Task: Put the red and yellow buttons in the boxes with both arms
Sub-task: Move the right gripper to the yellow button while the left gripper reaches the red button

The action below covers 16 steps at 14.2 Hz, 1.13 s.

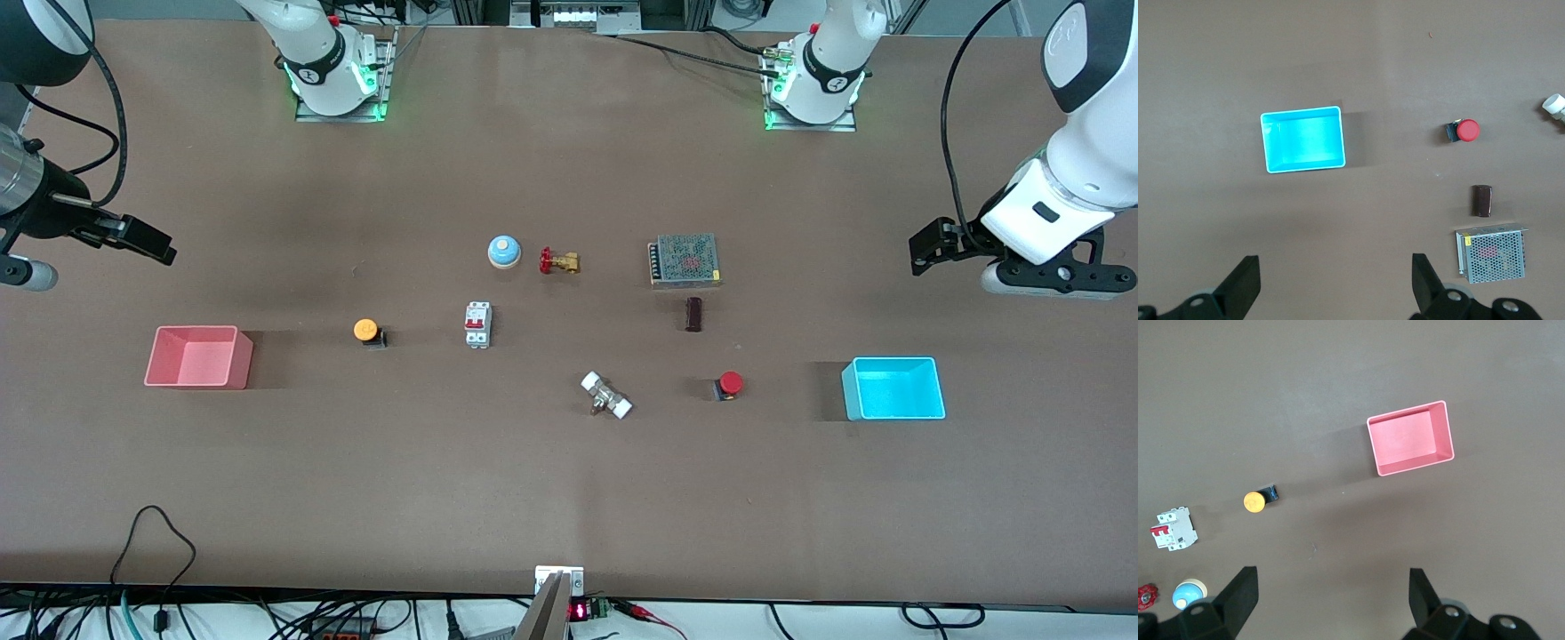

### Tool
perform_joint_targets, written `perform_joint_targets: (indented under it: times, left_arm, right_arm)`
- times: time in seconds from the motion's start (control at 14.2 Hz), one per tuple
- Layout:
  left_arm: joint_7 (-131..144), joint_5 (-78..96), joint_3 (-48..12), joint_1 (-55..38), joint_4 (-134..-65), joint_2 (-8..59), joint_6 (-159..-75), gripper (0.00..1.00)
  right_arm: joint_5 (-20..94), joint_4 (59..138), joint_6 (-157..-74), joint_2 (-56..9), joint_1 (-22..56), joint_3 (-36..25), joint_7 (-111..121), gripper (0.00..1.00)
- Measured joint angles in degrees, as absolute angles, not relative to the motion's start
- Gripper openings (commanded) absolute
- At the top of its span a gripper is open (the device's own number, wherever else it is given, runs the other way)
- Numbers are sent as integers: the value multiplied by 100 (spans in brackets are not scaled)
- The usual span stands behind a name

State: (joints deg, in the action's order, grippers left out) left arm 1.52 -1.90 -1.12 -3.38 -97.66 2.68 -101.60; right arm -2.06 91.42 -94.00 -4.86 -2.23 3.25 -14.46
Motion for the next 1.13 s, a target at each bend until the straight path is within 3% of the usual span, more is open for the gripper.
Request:
perform_joint_targets:
  times: [0.85,1.13]
  left_arm:
    - [158,-190,-112,-337,-9774,275,-10075,100]
    - [217,-162,-158,-372,-9901,616,-9909,100]
  right_arm:
    - [-206,9200,-9443,-804,-153,391,-1446,100]
    - [-205,9786,-10404,-1139,-126,709,-1449,100]
